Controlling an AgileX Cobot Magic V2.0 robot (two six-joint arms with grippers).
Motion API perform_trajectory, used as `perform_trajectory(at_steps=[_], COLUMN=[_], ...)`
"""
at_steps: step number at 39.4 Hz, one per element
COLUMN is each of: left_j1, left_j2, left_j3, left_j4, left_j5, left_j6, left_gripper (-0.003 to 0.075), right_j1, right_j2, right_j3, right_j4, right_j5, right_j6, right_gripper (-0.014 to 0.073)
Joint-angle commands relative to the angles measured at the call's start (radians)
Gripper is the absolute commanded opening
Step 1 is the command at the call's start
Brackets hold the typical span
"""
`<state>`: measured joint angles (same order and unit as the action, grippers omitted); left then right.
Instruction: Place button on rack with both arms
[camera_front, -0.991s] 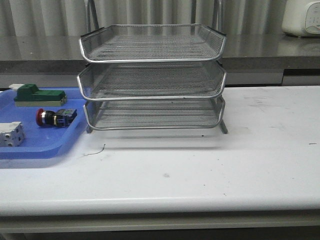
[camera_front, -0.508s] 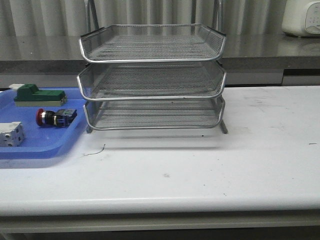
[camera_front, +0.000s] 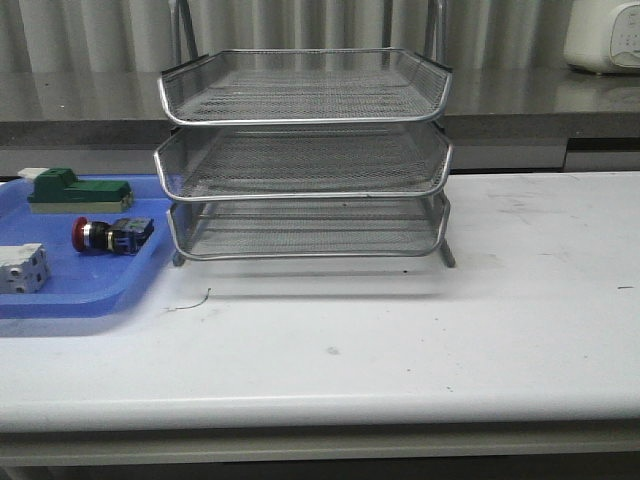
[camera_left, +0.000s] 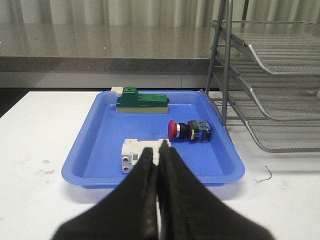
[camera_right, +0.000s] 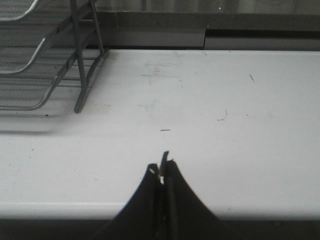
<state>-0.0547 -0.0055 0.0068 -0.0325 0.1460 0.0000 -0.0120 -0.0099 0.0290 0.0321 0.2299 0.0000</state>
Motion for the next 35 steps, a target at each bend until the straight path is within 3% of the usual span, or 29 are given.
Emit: perform_trajectory(at_steps=[1,8,18,26,35], left_j1=[0.001,0.001,0.001,0.001,0.001], left_j2=[-0.021,-0.021,-0.019,0.058,0.321], left_j3=[0.01,0.01,-0.031,-0.216,-0.417], left_j4=[-0.001,-0.001,-0.001,0.024,0.13], left_j5=[-0.082,-0.113,-0.326,-0.214,-0.066], left_j6=[0.0,0.0,0.0,0.0,0.0], left_gripper=[-0.0019,-0.0019,-0.0018,-0.0018,-0.0018], right_j1=[-0.004,-0.004,-0.003,-0.003,-0.003], right_j2=[-0.016,-0.016,-0.016,0.019,0.246], right_j3=[-0.005,-0.005,-0.054,-0.224,-0.404], right_j4=[-0.01,-0.01,-0.01,-0.01,-0.01], right_j5=[-0.129,-0.162,-0.19,-0.119,-0.014], right_j6=[-0.009,-0.009,-0.009,-0.009,-0.009], right_gripper=[-0.0109,-0.0109,-0.0109,-0.0109,-0.0109])
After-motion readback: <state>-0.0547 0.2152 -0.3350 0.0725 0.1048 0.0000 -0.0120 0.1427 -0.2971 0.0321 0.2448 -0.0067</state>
